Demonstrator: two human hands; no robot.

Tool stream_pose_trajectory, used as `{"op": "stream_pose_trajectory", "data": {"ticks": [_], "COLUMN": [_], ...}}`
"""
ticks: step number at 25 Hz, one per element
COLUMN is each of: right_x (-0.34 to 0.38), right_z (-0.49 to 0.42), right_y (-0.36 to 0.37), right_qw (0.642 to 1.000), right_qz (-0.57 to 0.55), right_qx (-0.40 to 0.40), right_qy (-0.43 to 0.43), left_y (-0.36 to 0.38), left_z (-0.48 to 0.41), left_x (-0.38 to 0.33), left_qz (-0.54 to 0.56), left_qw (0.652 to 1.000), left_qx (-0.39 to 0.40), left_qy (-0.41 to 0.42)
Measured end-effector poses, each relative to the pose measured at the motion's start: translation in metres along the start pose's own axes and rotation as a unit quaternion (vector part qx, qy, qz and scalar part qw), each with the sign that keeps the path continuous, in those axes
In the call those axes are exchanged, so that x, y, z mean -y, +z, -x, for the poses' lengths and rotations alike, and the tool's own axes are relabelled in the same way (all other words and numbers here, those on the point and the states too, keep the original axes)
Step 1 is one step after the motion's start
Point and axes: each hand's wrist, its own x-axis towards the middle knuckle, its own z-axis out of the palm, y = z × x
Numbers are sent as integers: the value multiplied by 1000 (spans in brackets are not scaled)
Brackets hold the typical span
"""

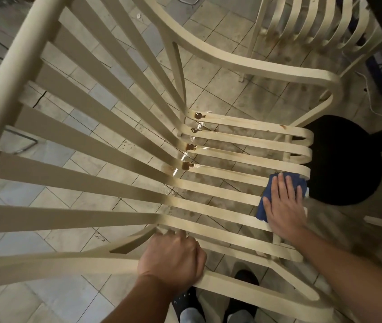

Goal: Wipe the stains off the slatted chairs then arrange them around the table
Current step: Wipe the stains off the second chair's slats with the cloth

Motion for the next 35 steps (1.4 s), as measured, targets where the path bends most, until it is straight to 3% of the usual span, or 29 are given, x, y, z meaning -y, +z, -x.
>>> {"op": "stream_pose_trajectory", "data": {"ticks": [14, 21, 28, 35], "right_x": [177, 227, 192, 85], "right_z": [-46, -62, -47, -9], "right_y": [-7, -13, -1, 17], "right_qw": [995, 991, 991, 999], "right_qz": [-27, -27, -20, -42], "right_qx": [47, 71, 30, -14], "right_qy": [-85, -106, -128, 0], "left_y": [-4, 0, 3, 2], "left_z": [1, 2, 2, 3], "left_x": [2, 3, 2, 2], "left_qz": [61, 51, 42, 60], "left_qw": [998, 998, 999, 997], "left_qx": [-9, -28, -12, -6], "left_qy": [-13, -8, -24, -38]}}
